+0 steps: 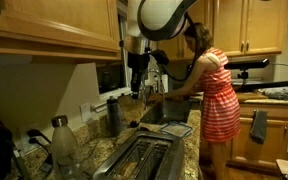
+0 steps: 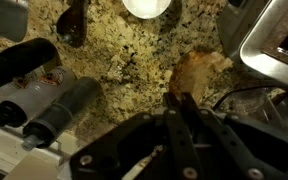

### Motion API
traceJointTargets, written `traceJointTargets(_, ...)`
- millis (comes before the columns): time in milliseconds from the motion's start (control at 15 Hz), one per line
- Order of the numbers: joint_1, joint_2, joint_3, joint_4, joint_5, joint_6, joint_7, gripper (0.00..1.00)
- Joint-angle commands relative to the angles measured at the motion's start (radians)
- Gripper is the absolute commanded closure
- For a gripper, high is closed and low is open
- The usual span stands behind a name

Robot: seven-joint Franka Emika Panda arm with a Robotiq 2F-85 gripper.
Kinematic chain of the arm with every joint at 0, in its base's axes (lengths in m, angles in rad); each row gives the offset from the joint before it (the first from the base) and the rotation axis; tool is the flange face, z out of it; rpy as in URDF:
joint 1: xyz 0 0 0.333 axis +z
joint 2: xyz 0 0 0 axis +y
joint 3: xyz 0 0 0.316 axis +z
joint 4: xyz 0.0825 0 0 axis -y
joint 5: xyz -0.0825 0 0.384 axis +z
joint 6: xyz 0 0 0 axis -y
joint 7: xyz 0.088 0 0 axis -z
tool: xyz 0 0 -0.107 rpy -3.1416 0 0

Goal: Take the slice of the bread at the left and place it in the top compartment of the toaster then take the remaining slice of bread and put it in the bottom compartment of the toaster

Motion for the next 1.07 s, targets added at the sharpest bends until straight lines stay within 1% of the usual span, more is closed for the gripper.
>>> traceJointTargets(0, 0.018, -0.102, 0.006, -0.078, 0.025, -0.046, -0.059, 0.91)
traceJointTargets(133, 0.029, -0.121, 0.009, -0.087, 0.041, -0.073, -0.086, 0.91)
traceJointTargets(467, 0.052, -0.147, 0.01, -0.105, 0.105, -0.127, -0.212, 0.91)
traceJointTargets(733, 0.062, -0.155, 0.011, -0.116, 0.109, -0.138, -0.306, 0.91)
traceJointTargets(1000, 0.073, -0.157, 0.019, -0.125, 0.105, -0.139, -0.363, 0.91)
